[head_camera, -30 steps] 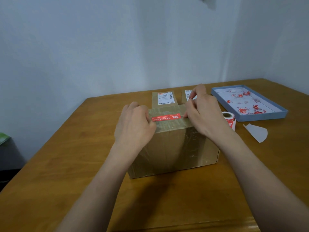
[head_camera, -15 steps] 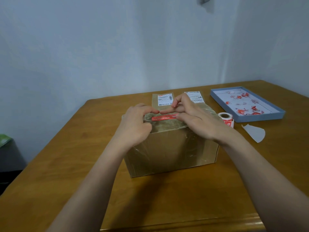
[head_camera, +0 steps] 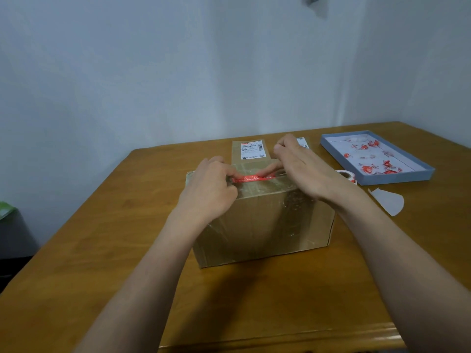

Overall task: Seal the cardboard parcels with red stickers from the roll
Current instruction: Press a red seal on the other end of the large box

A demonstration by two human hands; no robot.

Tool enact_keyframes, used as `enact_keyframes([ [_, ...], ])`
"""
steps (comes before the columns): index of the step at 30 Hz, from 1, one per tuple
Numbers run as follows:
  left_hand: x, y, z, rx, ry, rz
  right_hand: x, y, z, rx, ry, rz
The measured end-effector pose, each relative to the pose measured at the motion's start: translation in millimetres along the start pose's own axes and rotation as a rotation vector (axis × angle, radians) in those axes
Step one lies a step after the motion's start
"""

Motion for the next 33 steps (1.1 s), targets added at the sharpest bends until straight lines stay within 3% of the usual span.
enact_keyframes([
  [13, -1.2, 1.1, 1.8, 0.047, 0.004, 0.108, -3.3, -4.0, 17.5, 0.048, 0.04, 0.274],
  [33, -4.2, 3.7, -6.3, -0.035, 0.034, 0.208, -3.1, 9.6, 21.2, 0.175, 0.0, 0.342],
])
Point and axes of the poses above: each hand's wrist, its own y-axis away from the middle knuckle, its own x-axis out of the back of the hand, z = x × y, the point moved 2 cm from there along -y, towards the middle knuckle, and after that the axes turned 10 degrees about -z, right-handed, at the moved point
